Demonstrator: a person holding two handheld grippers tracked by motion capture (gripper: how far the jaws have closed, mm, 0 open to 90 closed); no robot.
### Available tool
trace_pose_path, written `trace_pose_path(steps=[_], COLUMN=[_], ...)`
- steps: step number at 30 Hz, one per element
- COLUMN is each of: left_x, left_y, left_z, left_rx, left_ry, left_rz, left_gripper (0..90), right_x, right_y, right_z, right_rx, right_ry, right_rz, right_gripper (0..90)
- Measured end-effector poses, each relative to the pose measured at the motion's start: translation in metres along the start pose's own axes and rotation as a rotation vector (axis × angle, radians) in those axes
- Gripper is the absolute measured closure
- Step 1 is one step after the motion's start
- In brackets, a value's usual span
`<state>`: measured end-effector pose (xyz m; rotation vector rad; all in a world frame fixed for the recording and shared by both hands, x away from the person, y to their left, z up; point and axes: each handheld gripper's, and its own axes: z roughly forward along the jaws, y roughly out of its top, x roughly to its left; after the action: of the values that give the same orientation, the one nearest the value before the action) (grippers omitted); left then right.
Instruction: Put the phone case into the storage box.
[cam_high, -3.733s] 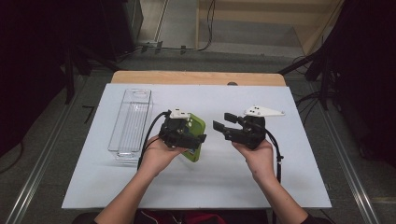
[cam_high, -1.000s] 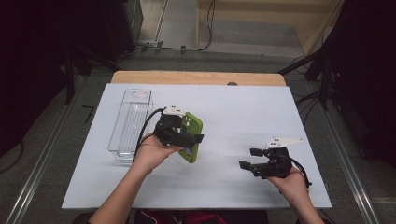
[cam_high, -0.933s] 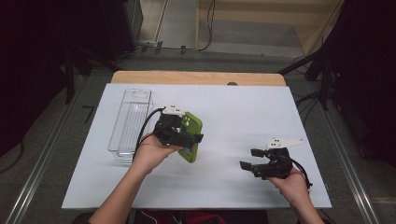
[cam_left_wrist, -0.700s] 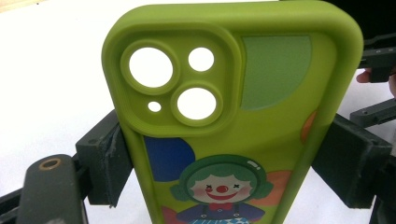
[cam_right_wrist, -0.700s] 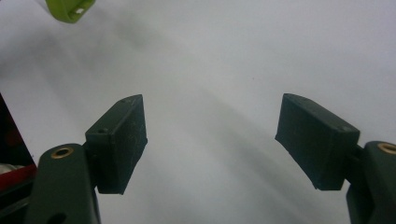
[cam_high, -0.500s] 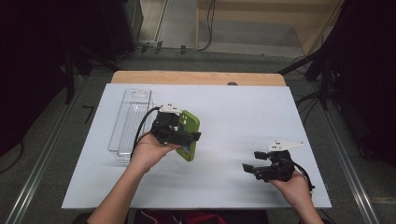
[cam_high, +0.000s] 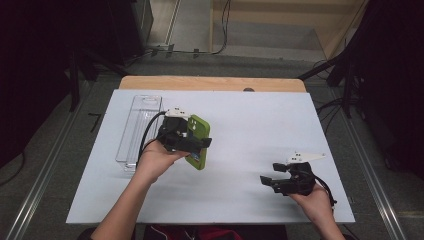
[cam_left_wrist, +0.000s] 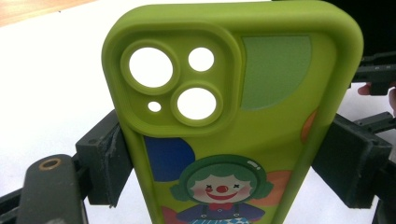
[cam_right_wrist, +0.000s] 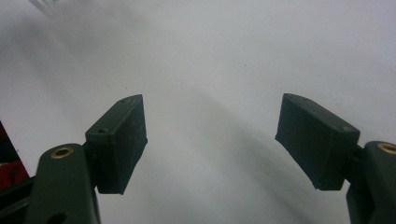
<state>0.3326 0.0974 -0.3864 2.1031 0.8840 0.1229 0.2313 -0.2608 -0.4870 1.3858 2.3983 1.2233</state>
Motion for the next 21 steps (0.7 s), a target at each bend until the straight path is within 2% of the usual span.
trace_pose_path(steps=[10, 21], left_x=[0.009, 0.018], left_y=[0.003, 0.004], left_z=[-0.013, -0.024], left_rx=[-0.025, -0.038], left_ry=[0.019, 0.034], left_rz=[-0.023, -0.043], left_gripper=[16.1, 16.1], right_x=[0.003, 0.004], right_y=[0.0, 0.0], right_z=[0.005, 0.006], right_rx=[0.018, 0.014], right_ry=[0.015, 0.022], right_rz=[0.004, 0.003], right_gripper=[22.6, 22.6])
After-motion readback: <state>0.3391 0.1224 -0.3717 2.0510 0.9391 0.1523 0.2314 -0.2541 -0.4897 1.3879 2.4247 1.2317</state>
